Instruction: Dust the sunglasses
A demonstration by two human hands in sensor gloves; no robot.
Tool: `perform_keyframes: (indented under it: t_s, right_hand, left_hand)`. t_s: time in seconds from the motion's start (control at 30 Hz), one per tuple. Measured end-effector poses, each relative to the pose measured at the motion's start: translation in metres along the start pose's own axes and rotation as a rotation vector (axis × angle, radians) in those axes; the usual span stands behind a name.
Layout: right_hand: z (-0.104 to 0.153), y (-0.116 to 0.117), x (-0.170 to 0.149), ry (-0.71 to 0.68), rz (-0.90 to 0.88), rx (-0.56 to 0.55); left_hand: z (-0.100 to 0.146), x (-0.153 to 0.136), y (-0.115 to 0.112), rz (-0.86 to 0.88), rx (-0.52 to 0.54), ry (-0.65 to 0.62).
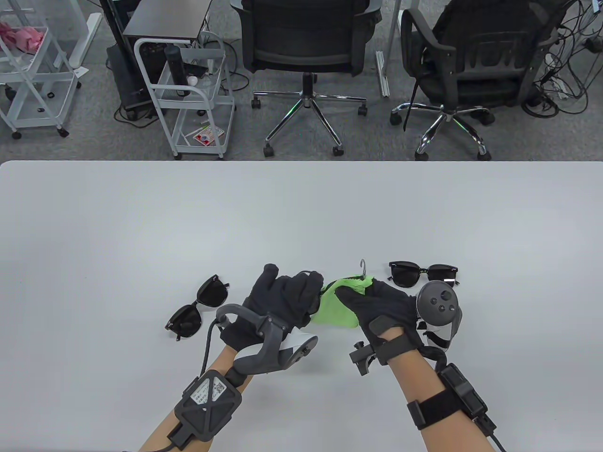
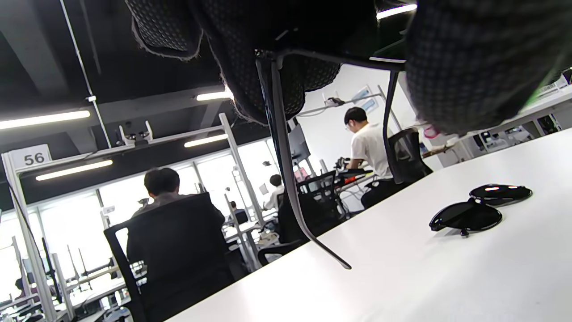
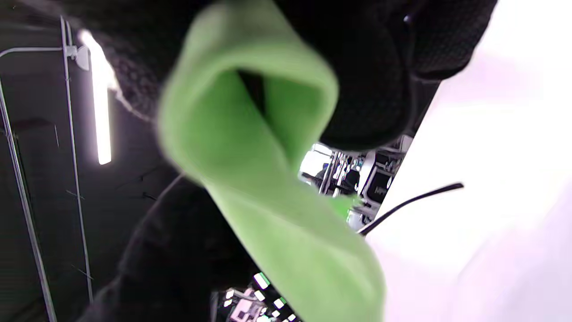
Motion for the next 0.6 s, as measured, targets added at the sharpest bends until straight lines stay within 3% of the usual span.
perform_keyframes:
  t_s: [0.17,0.27,0.4,0.47,0.6]
  right_hand:
    - [0.001,0.018,-0.008,0.026,-0.167,0.248]
    - [0.004,0.034,0.001,-0.077,-0.051,0.368]
    - [0.012,0.057,0.009,-0.136,0.041,0.437]
    - [0.016,0.064,0.012,-0.132,0.037,0.437]
    - [0.020,0.059,0.004,0.003,-0.035,0.260]
  left_hand:
    - [-0.002,-0.022,-0.003,0.123,-0.001,0.058]
    - [0.000,-0.035,0.000,0.198,0.016,0.089]
    - [0.003,-0.032,0.009,0.200,0.049,0.070]
    - [0.005,-0.023,0.014,0.173,0.065,0.048]
    - [0.007,-0.006,0.024,0.129,0.096,0.024]
Point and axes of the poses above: the tracker on the back of each hand, its own x axis roughly to the thumb side, its own z axis roughly from the fingertips to the wrist, y = z × x, the point moved 5 cm from there along -z, roughly from the wrist to the fingertips, and after that the axes turned 14 degrees about -x, right-handed, at the moved point
